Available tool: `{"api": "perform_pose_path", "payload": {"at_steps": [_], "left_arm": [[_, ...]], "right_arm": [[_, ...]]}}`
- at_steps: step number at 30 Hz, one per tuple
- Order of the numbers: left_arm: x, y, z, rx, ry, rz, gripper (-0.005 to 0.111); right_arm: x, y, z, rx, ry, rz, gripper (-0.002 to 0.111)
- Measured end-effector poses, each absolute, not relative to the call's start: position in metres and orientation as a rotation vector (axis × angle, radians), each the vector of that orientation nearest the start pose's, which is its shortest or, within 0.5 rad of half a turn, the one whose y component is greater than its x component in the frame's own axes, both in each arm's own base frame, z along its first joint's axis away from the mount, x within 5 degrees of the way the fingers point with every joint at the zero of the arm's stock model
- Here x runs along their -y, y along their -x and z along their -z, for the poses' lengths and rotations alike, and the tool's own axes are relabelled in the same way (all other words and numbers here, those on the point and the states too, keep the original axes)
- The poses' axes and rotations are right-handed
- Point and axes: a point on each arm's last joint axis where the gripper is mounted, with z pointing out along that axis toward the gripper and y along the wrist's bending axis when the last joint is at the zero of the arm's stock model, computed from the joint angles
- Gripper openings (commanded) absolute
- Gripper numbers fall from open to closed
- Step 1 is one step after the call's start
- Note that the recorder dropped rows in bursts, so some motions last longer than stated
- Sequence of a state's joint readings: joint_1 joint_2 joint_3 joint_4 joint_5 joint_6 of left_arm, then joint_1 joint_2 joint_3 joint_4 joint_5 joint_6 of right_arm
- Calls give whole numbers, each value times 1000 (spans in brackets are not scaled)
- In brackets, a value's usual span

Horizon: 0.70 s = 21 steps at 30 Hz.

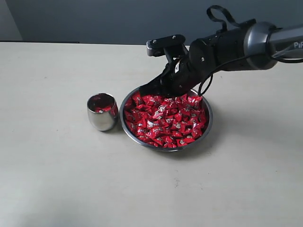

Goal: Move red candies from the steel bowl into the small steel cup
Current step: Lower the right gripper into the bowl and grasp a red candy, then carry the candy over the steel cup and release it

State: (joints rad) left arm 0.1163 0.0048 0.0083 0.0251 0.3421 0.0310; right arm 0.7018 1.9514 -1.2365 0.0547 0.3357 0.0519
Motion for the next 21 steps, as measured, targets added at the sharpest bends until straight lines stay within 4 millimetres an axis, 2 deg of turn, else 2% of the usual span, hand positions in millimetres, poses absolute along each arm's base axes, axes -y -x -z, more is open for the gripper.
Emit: {"api": "perform_pose_path", "payload": {"at_steps": [6, 15, 21], "left_arm": [[-7, -53, -179, -1840, 63, -128, 0], [-7, -53, -179, -1840, 63, -128, 0], [-7, -53, -179, -1840, 63, -128, 0]], "right_arm": [[-277, -295, -186, -2409, 816, -370, 0], [-327, -254, -200, -2200, 939, -507, 0], [-343, -258, -196, -2185, 927, -540, 0]]}}
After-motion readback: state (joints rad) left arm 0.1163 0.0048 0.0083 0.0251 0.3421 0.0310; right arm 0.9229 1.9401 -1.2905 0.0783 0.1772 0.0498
